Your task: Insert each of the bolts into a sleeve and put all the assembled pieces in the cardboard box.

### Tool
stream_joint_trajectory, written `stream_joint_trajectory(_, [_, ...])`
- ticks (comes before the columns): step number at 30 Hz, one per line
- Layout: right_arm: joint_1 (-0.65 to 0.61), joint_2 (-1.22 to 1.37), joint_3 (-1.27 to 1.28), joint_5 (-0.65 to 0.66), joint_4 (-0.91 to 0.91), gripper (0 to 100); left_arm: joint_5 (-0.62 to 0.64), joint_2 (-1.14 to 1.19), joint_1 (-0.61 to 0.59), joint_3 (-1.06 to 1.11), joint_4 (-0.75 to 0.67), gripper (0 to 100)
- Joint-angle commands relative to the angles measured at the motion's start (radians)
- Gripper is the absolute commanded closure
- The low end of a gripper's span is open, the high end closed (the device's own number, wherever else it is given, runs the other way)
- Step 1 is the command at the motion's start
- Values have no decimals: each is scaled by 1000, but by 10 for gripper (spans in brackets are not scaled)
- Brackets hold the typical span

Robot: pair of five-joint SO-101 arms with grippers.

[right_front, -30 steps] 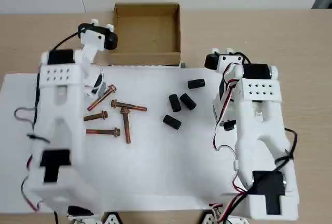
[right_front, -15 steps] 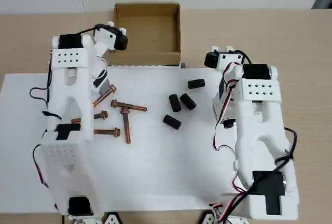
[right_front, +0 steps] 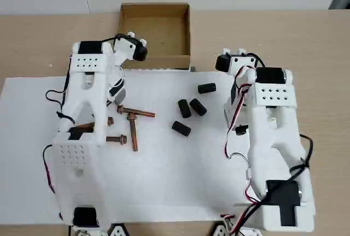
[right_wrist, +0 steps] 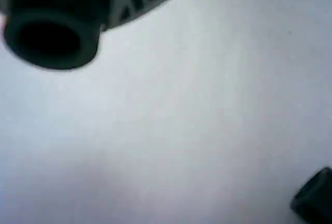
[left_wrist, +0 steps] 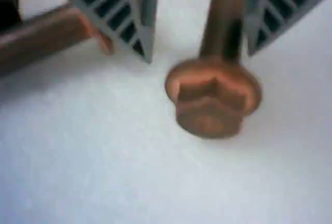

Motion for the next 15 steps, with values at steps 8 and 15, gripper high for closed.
stream_joint_trajectory(8, [4,-48,-5,9,4,991,2,64,3,-39,-87,885])
stream_joint_trajectory(15, [4,-48,-5,8,4,991,2,69,3,-41,-100,954])
